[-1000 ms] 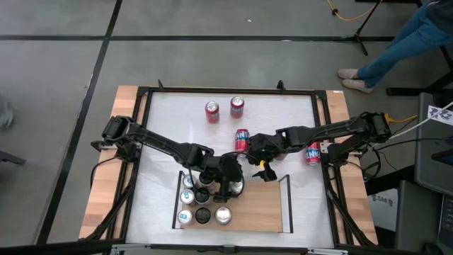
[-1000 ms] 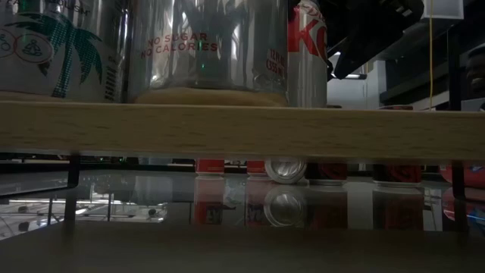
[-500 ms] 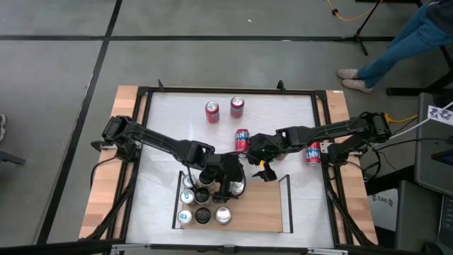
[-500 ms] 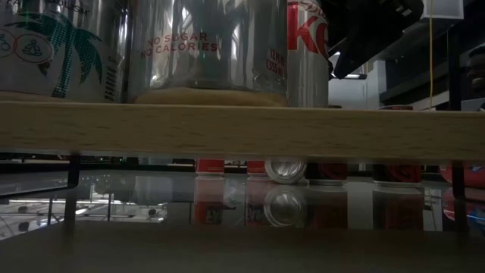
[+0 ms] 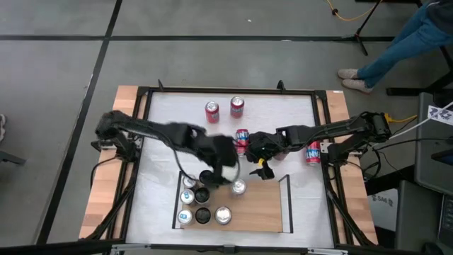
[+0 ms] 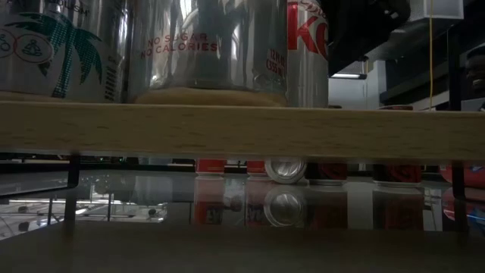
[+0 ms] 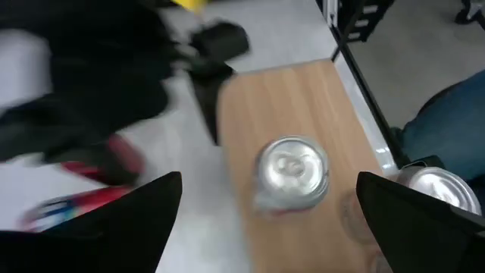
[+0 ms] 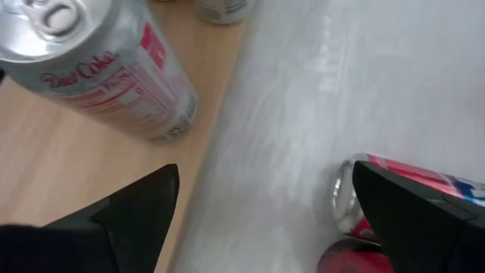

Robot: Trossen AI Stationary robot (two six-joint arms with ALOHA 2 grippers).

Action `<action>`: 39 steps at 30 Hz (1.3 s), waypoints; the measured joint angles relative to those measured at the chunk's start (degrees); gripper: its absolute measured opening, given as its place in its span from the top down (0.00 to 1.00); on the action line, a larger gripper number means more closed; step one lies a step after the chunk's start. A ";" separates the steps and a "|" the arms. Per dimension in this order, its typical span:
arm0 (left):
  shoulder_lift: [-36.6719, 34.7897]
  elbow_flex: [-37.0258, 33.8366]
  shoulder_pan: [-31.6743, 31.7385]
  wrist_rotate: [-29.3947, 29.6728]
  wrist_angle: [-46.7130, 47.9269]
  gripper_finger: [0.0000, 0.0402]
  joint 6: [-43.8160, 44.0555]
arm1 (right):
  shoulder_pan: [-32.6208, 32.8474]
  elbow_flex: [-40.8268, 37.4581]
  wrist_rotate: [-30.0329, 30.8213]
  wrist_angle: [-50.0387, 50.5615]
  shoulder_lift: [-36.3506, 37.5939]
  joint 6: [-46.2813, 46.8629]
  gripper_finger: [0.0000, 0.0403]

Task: Place canned beverage on shelf
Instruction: Put the silver soda can on the shelf aligned with the other silver soda can

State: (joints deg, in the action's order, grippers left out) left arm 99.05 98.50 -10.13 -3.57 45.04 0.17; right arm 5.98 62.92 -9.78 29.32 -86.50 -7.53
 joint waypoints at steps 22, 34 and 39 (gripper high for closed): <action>-31.59 -42.60 8.84 0.00 -23.09 0.04 3.63 | 4.83 -0.09 6.73 -4.08 -4.22 6.56 0.05; -32.26 -47.70 7.60 -0.39 -28.20 0.04 5.74 | 6.93 -0.11 7.73 -9.59 -8.22 9.51 0.05; -32.26 -47.72 7.59 -0.20 -29.43 0.04 5.74 | 7.52 -0.09 7.69 -14.29 -10.27 10.27 0.05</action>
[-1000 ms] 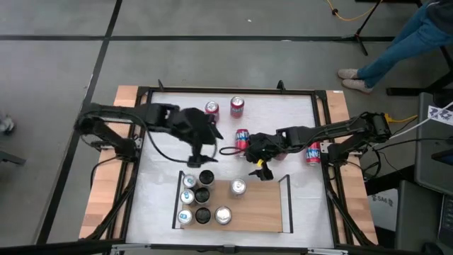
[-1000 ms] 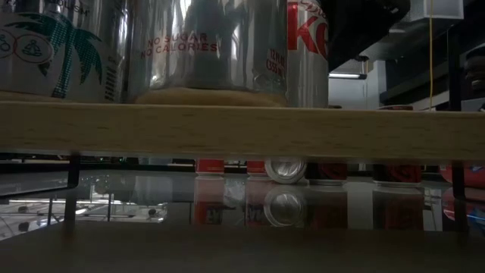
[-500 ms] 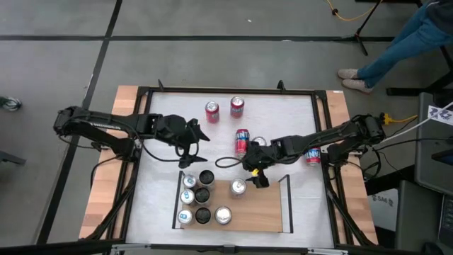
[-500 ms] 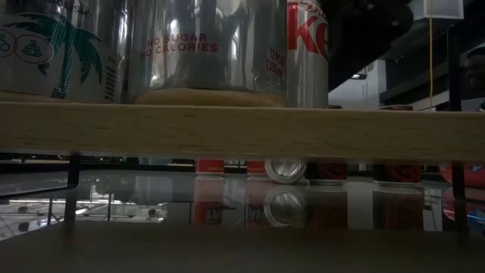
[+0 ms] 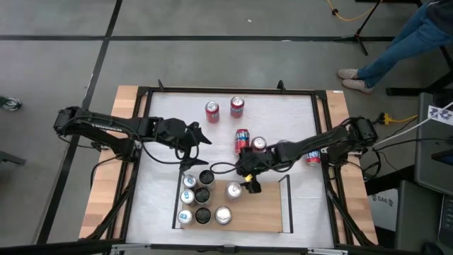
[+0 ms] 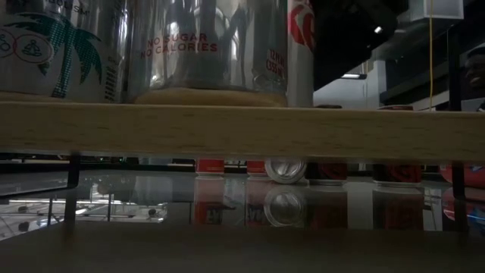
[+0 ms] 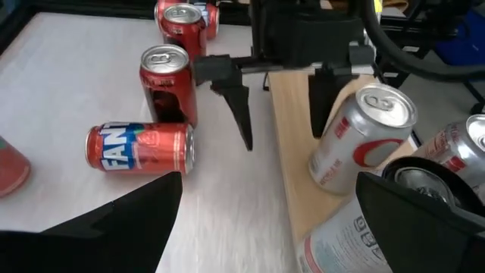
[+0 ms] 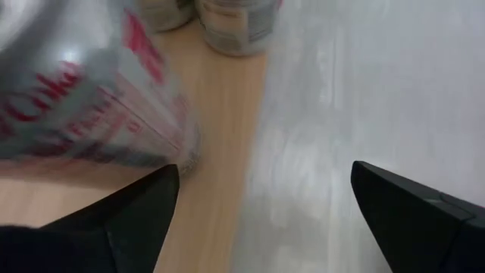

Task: Place canned beverage on shelf
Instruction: Put the silver soda can on the shelf aligned with the other silver soda can

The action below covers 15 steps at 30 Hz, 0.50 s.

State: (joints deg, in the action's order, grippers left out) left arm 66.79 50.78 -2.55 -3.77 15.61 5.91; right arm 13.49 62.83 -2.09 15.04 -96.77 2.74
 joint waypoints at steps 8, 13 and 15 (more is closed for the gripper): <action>0.01 0.00 -0.44 0.06 -0.06 0.04 0.00 | 0.90 0.00 -0.89 -5.07 -2.98 2.03 0.05; 0.01 0.00 -0.64 0.07 0.12 0.04 0.02 | 0.83 -0.02 -0.94 -4.59 -2.95 2.17 0.05; 0.01 0.00 -0.63 0.09 0.10 0.04 0.02 | 0.77 -0.07 -0.94 -4.44 -2.70 2.12 0.05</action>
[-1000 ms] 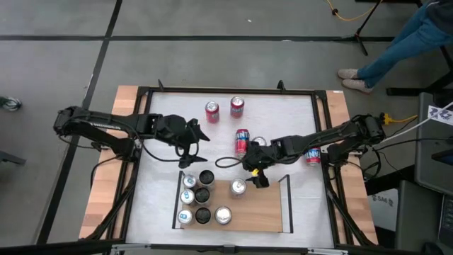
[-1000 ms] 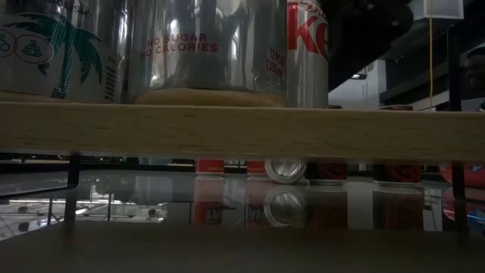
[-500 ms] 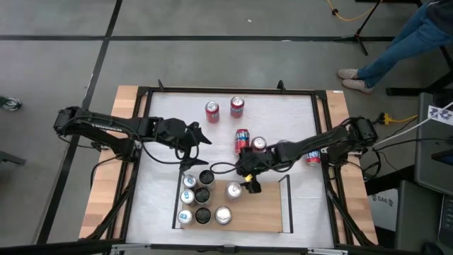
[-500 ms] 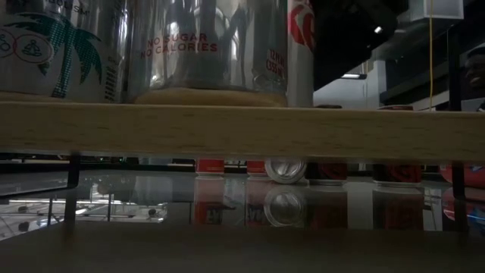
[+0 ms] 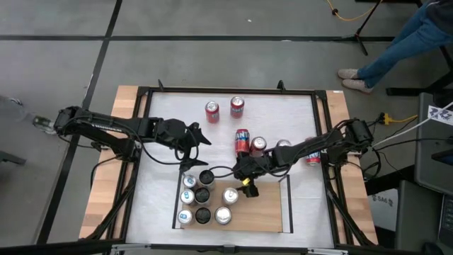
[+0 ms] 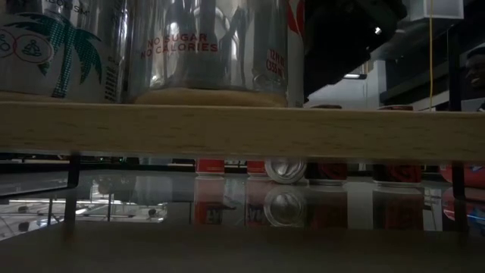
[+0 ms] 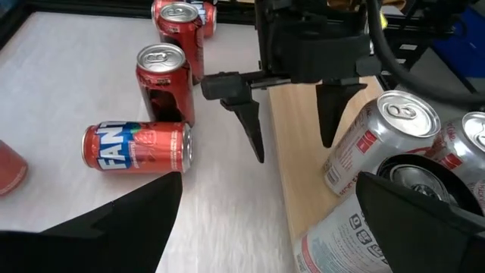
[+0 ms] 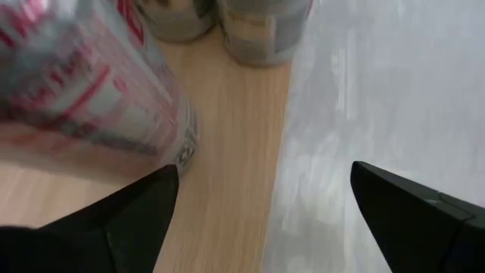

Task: Place canned beverage on shelf
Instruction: Put the silver soda can on the shelf aligned with the other silver soda can

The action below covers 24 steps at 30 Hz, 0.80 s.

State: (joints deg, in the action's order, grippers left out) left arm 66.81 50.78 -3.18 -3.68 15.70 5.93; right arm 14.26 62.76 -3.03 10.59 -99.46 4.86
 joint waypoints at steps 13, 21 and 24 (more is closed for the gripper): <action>0.00 0.00 -0.02 -0.02 0.16 0.04 0.02 | -0.02 0.07 0.02 8.47 2.36 -0.19 0.05; 0.00 0.00 -0.02 -0.02 0.17 0.04 0.00 | 0.33 0.09 -3.13 10.64 4.11 1.66 0.05; 0.02 0.00 -0.02 -0.02 0.17 0.04 -0.02 | 0.96 0.09 -4.09 10.63 4.11 1.97 0.05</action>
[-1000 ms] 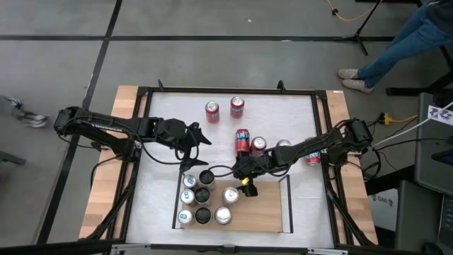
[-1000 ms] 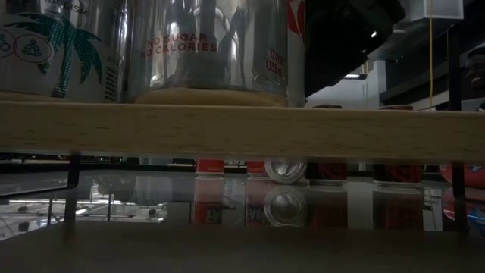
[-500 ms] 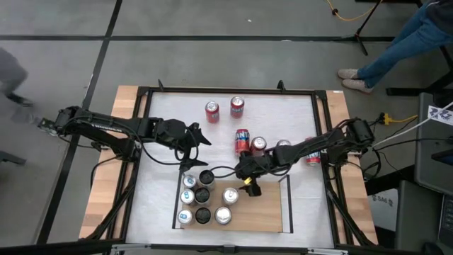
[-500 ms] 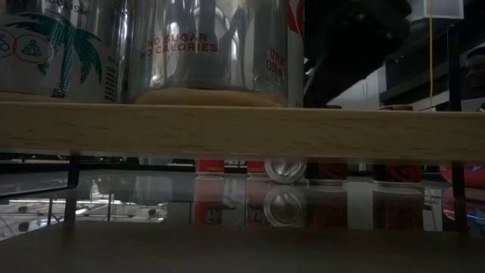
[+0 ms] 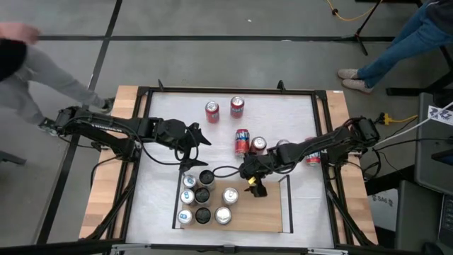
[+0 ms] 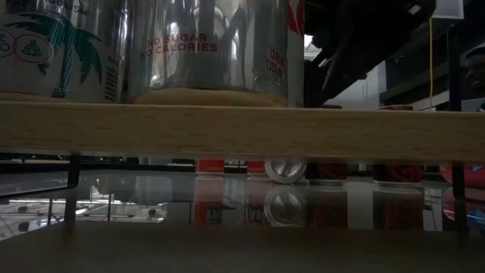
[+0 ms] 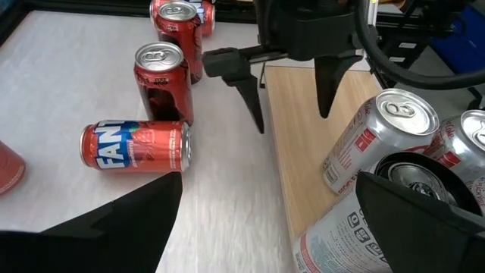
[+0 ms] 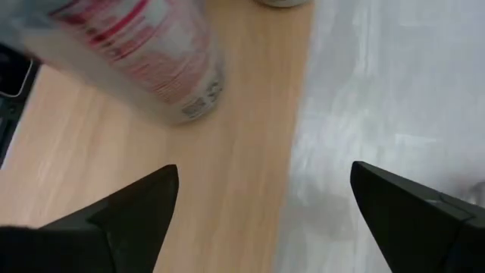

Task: Place canned beverage on shelf
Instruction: Put the silver soda can on the shelf aligned with the other silver soda can

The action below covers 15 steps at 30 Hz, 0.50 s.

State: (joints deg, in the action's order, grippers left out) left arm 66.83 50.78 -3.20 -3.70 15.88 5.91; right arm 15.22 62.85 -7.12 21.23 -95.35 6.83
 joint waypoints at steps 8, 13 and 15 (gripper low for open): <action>0.00 0.00 0.00 -0.02 0.00 0.04 -0.02 | 1.46 0.00 -0.94 0.27 0.00 0.51 0.05; 0.00 0.00 0.00 -0.02 0.00 0.04 -0.02 | 1.42 0.00 -3.17 -0.04 0.00 0.91 0.05; 0.00 0.00 0.00 -0.02 0.00 0.04 -0.02 | 1.42 0.00 -3.74 -0.04 0.00 0.87 0.05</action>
State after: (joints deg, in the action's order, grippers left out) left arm 66.83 50.78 -3.20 -3.73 15.88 5.89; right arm 16.64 62.85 -10.86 21.19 -95.35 7.70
